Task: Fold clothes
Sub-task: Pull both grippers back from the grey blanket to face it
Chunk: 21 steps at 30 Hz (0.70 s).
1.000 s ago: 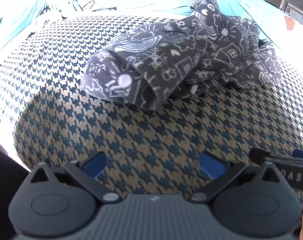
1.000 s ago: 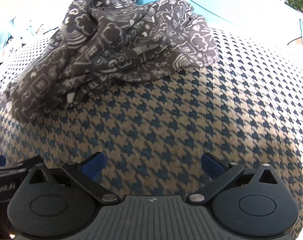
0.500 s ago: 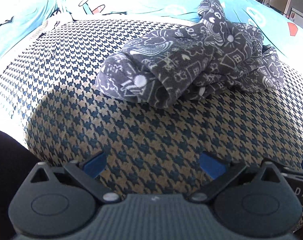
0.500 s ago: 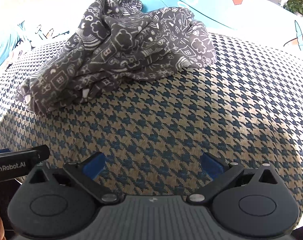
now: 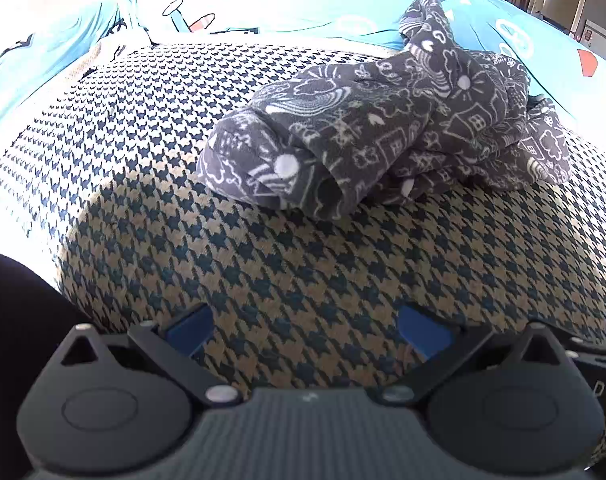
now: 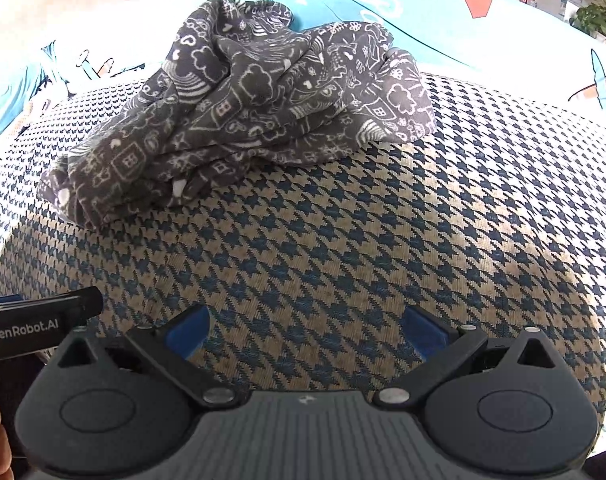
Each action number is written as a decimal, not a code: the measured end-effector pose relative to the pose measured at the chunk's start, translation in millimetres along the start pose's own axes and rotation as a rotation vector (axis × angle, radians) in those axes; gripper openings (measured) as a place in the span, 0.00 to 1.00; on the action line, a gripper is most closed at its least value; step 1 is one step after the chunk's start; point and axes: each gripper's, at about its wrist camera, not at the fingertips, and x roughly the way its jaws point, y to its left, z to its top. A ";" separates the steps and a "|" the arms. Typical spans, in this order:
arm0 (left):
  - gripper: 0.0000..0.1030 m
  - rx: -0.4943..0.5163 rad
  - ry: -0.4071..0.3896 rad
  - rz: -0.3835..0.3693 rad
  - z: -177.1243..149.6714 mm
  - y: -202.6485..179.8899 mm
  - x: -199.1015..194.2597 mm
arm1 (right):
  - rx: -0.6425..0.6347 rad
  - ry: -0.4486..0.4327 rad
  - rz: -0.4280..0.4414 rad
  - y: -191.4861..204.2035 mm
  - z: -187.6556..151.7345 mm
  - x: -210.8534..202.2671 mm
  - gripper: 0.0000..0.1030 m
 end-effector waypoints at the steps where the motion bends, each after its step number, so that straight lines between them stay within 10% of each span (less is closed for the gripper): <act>1: 1.00 0.005 -0.006 0.003 -1.7 -1.6 -1.5 | 0.001 -0.002 -0.001 -0.3 0.2 -0.2 1.00; 21: 1.00 0.061 -0.067 0.016 -5.1 -10.5 -22.7 | 0.068 -0.071 0.015 -8.1 14.1 -10.5 1.00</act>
